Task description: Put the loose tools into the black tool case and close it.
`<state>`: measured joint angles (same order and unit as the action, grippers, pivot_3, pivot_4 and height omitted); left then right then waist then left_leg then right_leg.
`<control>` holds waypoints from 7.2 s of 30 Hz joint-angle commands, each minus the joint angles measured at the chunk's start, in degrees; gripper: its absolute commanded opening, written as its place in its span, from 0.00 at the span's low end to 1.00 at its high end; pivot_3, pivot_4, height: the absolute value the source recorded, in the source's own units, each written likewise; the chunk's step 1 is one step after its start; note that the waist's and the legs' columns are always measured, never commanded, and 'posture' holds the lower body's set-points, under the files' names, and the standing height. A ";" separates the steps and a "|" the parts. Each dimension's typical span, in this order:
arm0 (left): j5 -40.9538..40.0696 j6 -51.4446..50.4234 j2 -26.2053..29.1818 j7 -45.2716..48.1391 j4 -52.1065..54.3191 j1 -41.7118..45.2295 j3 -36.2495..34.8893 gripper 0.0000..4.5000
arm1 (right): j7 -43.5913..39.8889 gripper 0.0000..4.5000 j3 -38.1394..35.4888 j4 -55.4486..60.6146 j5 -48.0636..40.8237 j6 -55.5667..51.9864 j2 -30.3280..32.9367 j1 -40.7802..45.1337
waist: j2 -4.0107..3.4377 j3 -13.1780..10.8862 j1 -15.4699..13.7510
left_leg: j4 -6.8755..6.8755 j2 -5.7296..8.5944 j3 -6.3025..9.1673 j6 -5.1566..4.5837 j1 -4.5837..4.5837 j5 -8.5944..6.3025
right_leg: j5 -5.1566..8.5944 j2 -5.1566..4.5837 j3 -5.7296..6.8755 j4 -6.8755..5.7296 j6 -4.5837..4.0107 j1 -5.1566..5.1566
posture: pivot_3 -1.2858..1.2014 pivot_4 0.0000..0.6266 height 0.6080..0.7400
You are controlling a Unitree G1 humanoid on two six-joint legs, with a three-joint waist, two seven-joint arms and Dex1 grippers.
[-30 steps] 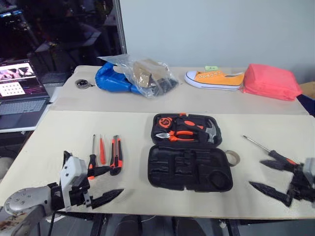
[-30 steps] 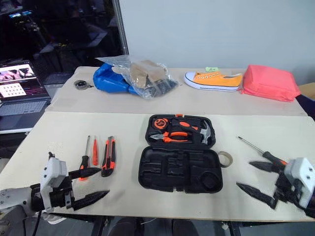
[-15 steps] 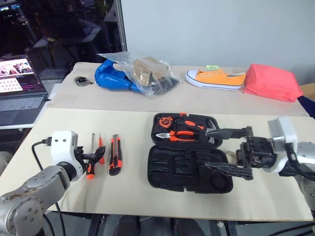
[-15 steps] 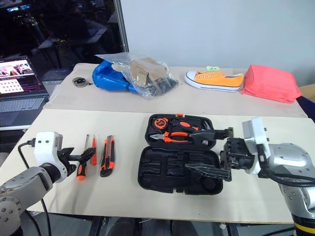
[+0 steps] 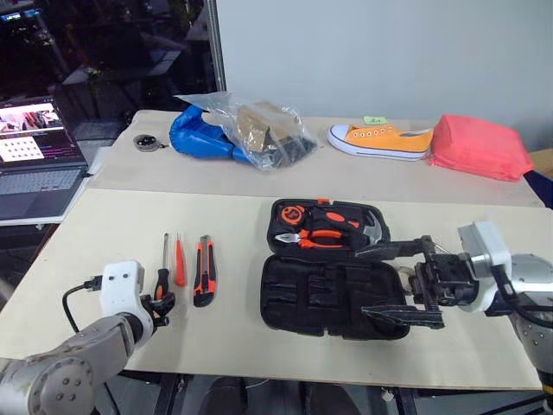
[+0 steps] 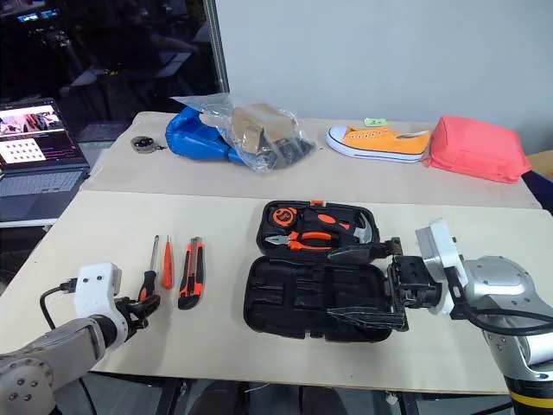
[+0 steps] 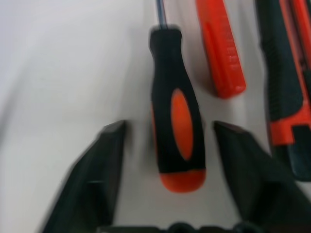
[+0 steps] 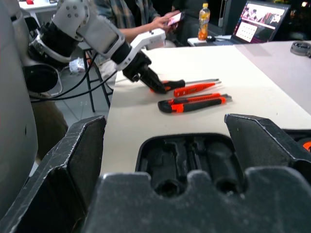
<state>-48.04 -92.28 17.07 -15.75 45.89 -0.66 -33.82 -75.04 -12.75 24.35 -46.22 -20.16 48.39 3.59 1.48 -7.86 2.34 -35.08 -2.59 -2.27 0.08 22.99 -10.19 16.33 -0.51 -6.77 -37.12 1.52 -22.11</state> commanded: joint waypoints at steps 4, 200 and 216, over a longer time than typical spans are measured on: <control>1.82 5.97 1.47 6.78 4.83 -1.05 -3.44 0.19 | -0.56 1.00 -2.93 -0.38 0.68 3.65 -1.43 -2.56 | 0.02 0.00 0.11 | 0.01 0.00 0.01 0.00 0.02 0.00 | -0.01 0.03 -0.02 0.00 -0.02 -0.02 | 0.52 0.24 1.00; -1.43 58.85 33.96 83.78 -14.42 -1.49 14.87 1.00 | 3.88 0.33 45.94 -5.00 48.31 -25.56 7.81 33.37 | -0.47 -0.10 0.30 | -0.83 -0.11 0.24 -0.41 0.12 -0.89 | 0.75 0.00 -0.02 -0.81 -0.48 -0.14 | 0.52 0.24 1.00; -0.94 59.01 33.18 83.09 -15.06 -0.01 16.99 1.00 | 6.15 0.34 7.54 1.11 19.53 -19.87 -2.61 14.83 | -0.31 -0.09 0.12 | -0.78 -0.13 0.44 -0.42 0.28 -1.00 | 0.90 0.11 0.10 -0.86 -0.62 -0.19 | 0.52 0.24 1.00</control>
<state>-49.10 -34.82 50.44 67.57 30.38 -1.06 -16.45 -70.77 0.02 24.28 -24.19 -40.71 46.23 21.45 1.16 -7.95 2.46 -35.88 -2.70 -1.84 -0.33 23.27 -11.19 17.22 -0.46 -6.68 -37.97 0.92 -22.27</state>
